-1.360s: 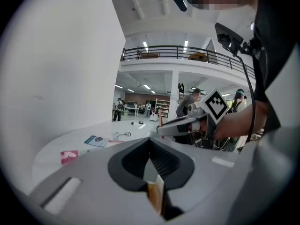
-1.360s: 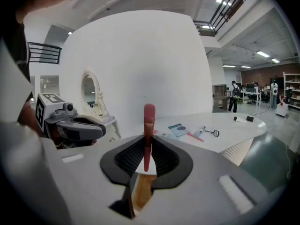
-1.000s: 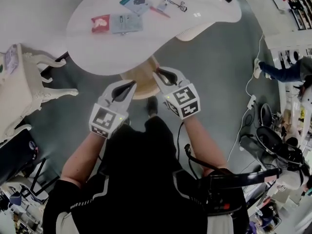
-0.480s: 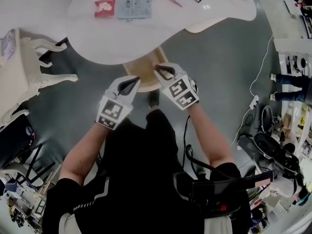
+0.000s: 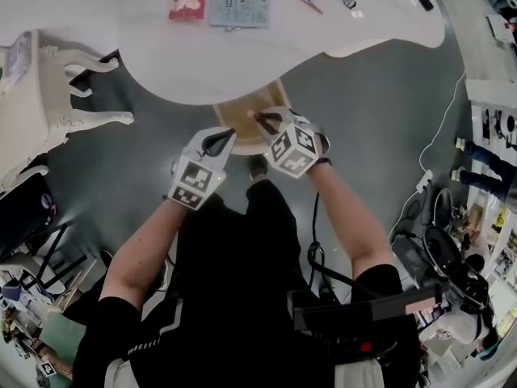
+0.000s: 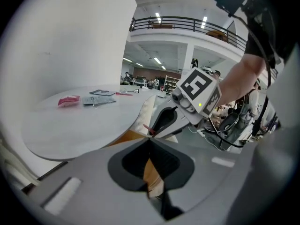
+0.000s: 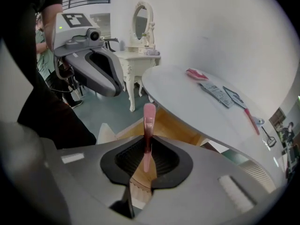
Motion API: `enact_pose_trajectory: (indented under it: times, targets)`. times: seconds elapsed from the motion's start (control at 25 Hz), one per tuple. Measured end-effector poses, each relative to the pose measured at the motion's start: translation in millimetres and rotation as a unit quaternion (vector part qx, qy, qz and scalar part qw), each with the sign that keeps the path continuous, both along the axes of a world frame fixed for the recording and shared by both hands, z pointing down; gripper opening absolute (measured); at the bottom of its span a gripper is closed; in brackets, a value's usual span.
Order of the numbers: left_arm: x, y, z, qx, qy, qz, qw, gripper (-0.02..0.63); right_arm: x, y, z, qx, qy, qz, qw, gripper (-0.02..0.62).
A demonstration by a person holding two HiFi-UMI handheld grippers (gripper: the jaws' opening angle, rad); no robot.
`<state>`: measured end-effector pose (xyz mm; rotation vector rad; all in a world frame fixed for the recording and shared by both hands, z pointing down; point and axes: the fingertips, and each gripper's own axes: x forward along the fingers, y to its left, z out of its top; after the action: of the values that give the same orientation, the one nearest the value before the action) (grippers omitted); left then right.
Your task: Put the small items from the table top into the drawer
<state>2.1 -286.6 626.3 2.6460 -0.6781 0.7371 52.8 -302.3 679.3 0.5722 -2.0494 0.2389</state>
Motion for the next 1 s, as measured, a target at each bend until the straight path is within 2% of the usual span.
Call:
enact_pose_trajectory:
  times: [0.56,1.0]
  targets:
    - [-1.8,-9.7,41.1,-0.021,-0.005,-0.019,0.9996,0.0,-4.7,-11.1,59.9,-0.021,0.083,-0.107,0.991,0.051]
    - [2.6,-21.7,56.2,-0.009,-0.01,-0.005,0.9999,0.0,-3.4,-22.5,109.2,-0.036,0.147,-0.182,0.972,0.051]
